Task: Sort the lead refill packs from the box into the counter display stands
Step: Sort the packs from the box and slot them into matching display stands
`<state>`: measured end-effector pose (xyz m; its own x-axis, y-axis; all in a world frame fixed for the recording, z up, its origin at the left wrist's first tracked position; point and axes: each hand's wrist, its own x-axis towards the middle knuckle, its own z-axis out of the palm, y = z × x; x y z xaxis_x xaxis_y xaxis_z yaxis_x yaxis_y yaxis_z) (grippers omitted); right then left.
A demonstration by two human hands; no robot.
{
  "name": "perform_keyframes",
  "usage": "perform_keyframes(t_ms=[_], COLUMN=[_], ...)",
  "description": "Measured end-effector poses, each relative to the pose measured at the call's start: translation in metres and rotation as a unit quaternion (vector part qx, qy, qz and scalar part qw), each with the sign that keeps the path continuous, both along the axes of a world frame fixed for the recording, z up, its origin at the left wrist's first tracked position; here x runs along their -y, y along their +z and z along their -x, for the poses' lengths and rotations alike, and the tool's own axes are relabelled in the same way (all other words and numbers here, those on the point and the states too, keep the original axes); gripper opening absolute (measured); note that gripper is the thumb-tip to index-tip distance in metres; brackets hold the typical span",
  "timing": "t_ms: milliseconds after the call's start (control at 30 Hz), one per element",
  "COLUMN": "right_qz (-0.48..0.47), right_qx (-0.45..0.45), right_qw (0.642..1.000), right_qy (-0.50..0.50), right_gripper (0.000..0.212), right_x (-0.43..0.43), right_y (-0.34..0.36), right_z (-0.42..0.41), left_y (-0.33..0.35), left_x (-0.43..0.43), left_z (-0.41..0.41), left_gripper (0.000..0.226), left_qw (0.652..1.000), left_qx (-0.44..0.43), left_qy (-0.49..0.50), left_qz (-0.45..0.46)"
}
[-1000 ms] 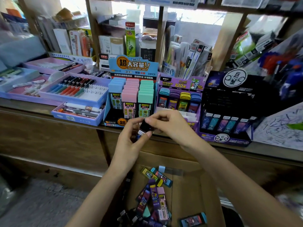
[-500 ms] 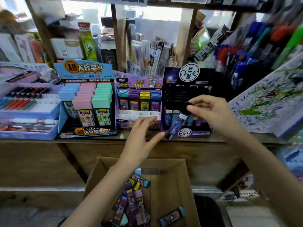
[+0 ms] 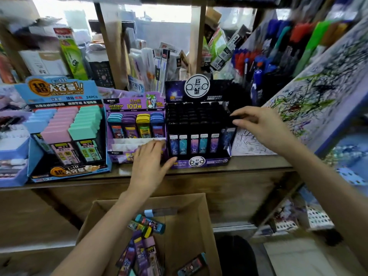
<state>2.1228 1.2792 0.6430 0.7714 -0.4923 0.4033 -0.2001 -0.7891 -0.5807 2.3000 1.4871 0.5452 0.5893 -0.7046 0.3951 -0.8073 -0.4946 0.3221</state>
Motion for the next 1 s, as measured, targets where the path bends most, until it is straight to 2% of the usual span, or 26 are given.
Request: perform_keyframes(t_ms=[133,300,433,567,667,767,867,933,1000], right_qz=[-0.003,-0.029,0.076,0.184,0.220,0.157,0.085,0.031,-0.021], right_qx=[-0.012,-0.027,-0.010,-0.016,-0.009,-0.032,-0.137,-0.188,-0.206], right_qw=[1.000,0.999,0.997,0.982,0.975,0.986,0.981,0.977,0.978], right_qy=[0.022,0.001,-0.027,-0.046,-0.032,0.043,0.104,0.095,0.032], right_gripper=[0.016,0.017,0.017,0.027,0.028,0.016,0.018,0.025,0.036], right_x=[0.002,0.003,-0.002,-0.010,-0.023,-0.048,-0.078,-0.096,-0.113], right_y=[0.002,-0.014,-0.024,-0.018,-0.017,-0.032,-0.080,-0.127,-0.174], right_z=[0.000,-0.010,-0.016,-0.015,-0.007,0.001,0.009,0.015,0.022], left_y=[-0.003,-0.005,0.001,0.009,0.005,-0.016,-0.052,-0.080,-0.109], left_x=[0.002,0.001,-0.001,-0.019,-0.048,-0.080,-0.108,-0.118,-0.119], left_z=[-0.002,-0.003,-0.003,0.003,0.010,0.015,0.022,0.031,0.042], left_gripper=[0.055,0.055,0.055,0.050,0.050,0.047,0.029,0.024,0.023], left_qw=[1.000,1.000,1.000,0.994,0.985,0.975,0.962,0.950,0.937], left_qx=[0.017,0.021,-0.007,-0.042,-0.094,-0.158,-0.224,-0.272,-0.312], left_qy=[0.010,0.008,-0.014,-0.092,-0.137,-0.156,-0.148,-0.134,-0.130], left_qz=[-0.006,-0.003,-0.008,0.051,0.050,-0.001,-0.049,-0.071,-0.092])
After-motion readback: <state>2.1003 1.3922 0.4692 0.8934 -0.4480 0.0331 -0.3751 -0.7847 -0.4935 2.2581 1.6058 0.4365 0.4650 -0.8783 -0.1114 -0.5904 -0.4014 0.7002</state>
